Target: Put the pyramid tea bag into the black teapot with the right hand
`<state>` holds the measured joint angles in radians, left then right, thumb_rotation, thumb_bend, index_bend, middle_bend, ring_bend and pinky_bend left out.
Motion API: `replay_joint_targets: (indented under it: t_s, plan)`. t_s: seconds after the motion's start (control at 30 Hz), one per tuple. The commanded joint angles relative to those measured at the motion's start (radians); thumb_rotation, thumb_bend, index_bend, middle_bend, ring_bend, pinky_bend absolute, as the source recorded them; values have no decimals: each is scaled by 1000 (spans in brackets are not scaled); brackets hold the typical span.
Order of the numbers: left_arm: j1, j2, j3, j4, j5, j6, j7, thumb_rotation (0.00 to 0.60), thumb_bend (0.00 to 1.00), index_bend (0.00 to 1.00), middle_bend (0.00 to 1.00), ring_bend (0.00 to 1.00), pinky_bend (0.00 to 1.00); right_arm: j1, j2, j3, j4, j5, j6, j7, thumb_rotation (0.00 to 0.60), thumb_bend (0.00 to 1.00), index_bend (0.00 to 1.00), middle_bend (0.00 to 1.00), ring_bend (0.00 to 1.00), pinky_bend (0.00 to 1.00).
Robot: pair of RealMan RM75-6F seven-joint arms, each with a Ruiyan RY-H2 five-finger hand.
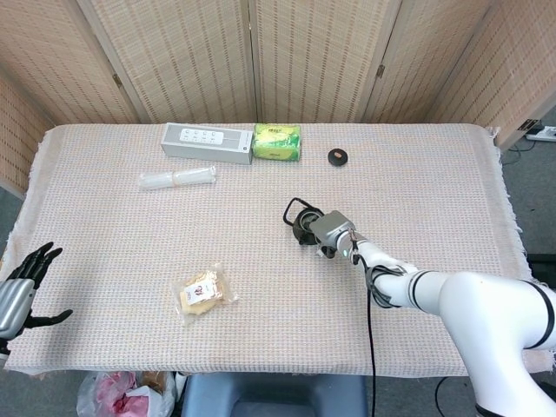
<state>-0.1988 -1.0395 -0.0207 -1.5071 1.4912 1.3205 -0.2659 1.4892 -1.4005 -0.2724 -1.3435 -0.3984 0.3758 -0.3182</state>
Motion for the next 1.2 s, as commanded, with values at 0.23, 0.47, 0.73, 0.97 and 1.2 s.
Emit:
replay_joint_targets:
  t_s: [0.23, 0.47, 0.73, 0.97, 1.2]
  plan:
    - [3, 0, 2, -2, 6, 8, 3, 600, 143, 0, 0, 0, 219, 10, 12, -9, -17, -16, 11, 38, 600, 473, 146, 150, 884, 1000]
    - [7, -1, 2, -4, 6, 15, 18, 600, 143, 0, 0, 0, 219, -10, 204, 14, -264, -97, 146, 56, 600, 475, 146, 114, 873, 1000]
    - [13, -9, 2, -25, 17, 39, 65, 600, 143, 0, 0, 0, 219, -130, 485, 10, -661, -279, 474, 16, 600, 463, 146, 88, 800, 999]
    - [11, -17, 10, -41, 37, 43, 97, 600, 142, 0, 0, 0, 219, -531, 475, -73, -719, -695, 981, -44, 600, 381, 118, 18, 399, 657]
    - [16, -23, 17, -48, 50, 55, 127, 600, 142, 0, 0, 0, 219, -922, 275, -108, -452, -922, 1318, -15, 600, 327, 42, 0, 113, 161]
